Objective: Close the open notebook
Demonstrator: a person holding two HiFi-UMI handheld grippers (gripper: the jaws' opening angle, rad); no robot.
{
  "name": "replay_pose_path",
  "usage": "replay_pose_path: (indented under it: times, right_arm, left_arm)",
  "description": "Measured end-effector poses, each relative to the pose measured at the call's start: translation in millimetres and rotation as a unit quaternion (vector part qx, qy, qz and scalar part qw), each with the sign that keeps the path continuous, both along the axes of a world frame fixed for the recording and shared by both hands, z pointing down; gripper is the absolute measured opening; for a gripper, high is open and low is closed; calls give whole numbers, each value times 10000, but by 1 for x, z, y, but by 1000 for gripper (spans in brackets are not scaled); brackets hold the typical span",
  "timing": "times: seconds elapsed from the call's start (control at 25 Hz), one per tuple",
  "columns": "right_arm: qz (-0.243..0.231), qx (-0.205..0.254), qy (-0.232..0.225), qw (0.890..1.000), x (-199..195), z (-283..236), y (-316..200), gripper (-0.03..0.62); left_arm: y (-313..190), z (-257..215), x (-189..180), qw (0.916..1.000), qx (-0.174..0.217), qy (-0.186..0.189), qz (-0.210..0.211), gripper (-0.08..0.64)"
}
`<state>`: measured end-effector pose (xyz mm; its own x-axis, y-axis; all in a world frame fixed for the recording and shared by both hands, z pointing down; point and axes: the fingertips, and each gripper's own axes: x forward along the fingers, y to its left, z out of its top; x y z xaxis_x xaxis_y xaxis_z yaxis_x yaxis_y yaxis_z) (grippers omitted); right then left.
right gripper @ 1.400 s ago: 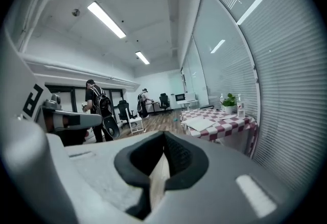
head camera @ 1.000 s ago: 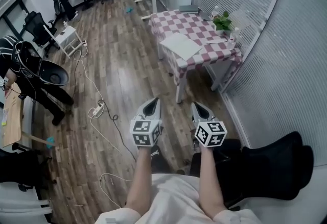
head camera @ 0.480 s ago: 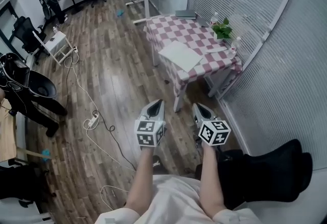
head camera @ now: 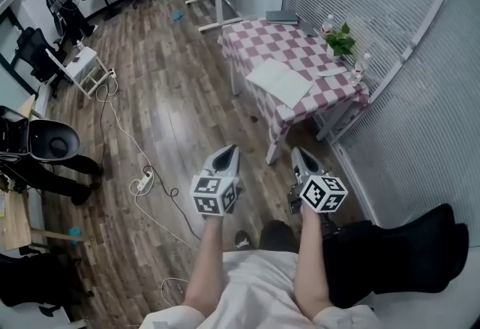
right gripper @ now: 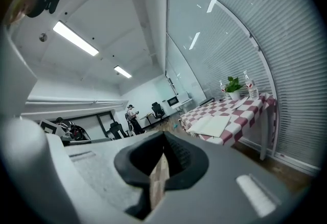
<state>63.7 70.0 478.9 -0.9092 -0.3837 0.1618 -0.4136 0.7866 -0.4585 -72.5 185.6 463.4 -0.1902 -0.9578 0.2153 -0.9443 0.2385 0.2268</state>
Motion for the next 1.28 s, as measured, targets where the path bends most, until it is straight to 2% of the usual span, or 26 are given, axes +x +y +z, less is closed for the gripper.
replay_pose_path:
  times: [0.32, 0.44, 0.56, 1.04, 1.28]
  right_arm:
    - [-26, 25, 248, 9997, -22, 14, -18, 0]
    - [32, 244, 379, 9990, -34, 17, -33, 0]
    - [18, 476, 621, 9969, -51, 21, -59, 0]
    - [-319, 747, 706, 9942, -129, -7, -181, 0]
    - [-578, 582, 701, 9942, -159, 5, -222, 0]
  left_arm:
    - [-19, 18, -18, 9997, -125, 187, 115, 6]
    - [-35, 24, -30, 9995, -224, 179, 162, 6]
    - [-58, 25, -45, 9995, -255, 111, 124, 6]
    - [-173, 0, -113, 9999, -138, -30, 34, 8]
    - [-205, -5, -141, 9991, -293, -169, -259, 7]
